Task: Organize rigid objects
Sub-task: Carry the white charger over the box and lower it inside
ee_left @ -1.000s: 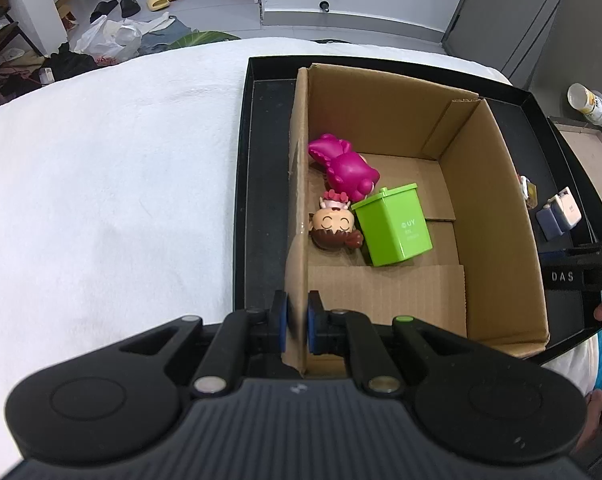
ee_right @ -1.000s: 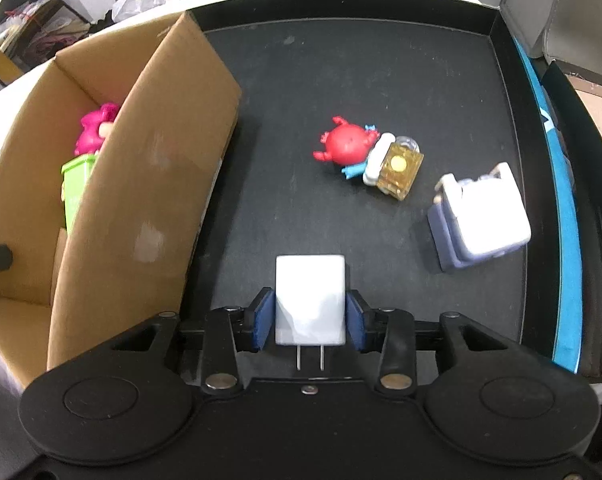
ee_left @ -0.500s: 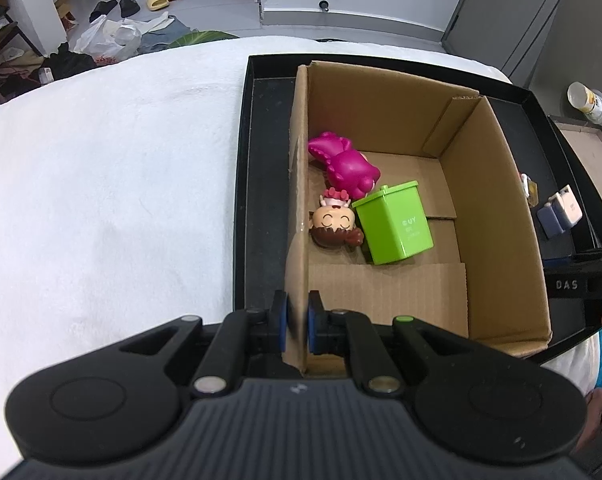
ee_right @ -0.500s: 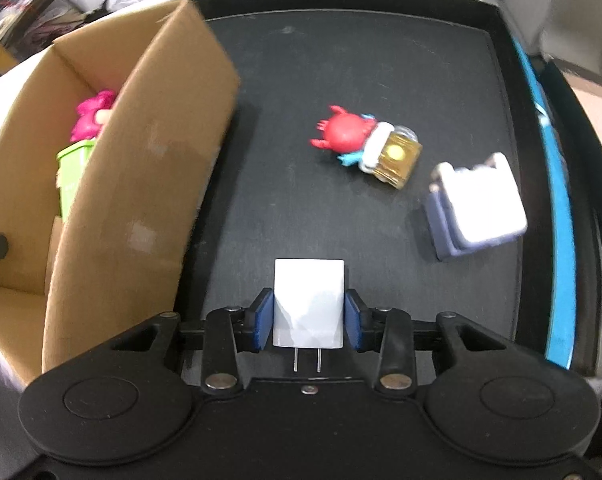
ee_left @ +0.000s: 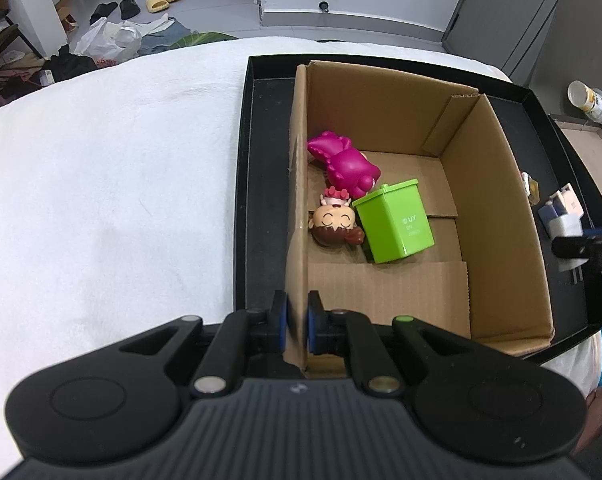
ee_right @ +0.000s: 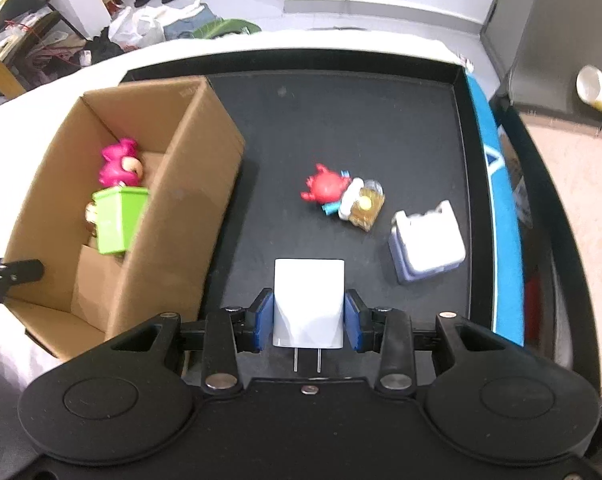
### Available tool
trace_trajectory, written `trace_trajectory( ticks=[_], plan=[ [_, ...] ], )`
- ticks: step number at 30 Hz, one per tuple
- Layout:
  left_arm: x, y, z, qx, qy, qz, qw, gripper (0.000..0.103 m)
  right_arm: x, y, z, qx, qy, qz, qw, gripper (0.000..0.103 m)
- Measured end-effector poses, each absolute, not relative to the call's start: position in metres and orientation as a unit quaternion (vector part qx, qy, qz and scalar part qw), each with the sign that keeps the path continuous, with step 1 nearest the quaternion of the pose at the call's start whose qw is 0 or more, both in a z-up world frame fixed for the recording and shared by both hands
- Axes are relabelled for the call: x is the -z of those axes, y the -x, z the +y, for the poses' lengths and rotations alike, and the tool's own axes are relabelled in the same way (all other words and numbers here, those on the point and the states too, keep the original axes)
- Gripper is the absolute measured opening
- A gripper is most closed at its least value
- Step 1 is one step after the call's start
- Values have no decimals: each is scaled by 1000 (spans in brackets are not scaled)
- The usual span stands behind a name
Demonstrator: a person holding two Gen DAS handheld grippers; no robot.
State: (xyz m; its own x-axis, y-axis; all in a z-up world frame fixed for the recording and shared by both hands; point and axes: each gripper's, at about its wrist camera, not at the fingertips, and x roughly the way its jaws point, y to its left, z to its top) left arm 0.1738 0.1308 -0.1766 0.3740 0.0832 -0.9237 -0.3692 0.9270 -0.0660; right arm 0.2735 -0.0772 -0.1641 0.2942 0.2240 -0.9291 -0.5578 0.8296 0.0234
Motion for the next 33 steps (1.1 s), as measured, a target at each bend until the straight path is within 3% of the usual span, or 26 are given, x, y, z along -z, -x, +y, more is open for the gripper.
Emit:
trace_trajectory(
  ticks=[33],
  plan=[
    [174, -166, 137, -128, 155, 530, 824, 10, 93, -260, 22, -296, 189, 460, 815, 37]
  ],
)
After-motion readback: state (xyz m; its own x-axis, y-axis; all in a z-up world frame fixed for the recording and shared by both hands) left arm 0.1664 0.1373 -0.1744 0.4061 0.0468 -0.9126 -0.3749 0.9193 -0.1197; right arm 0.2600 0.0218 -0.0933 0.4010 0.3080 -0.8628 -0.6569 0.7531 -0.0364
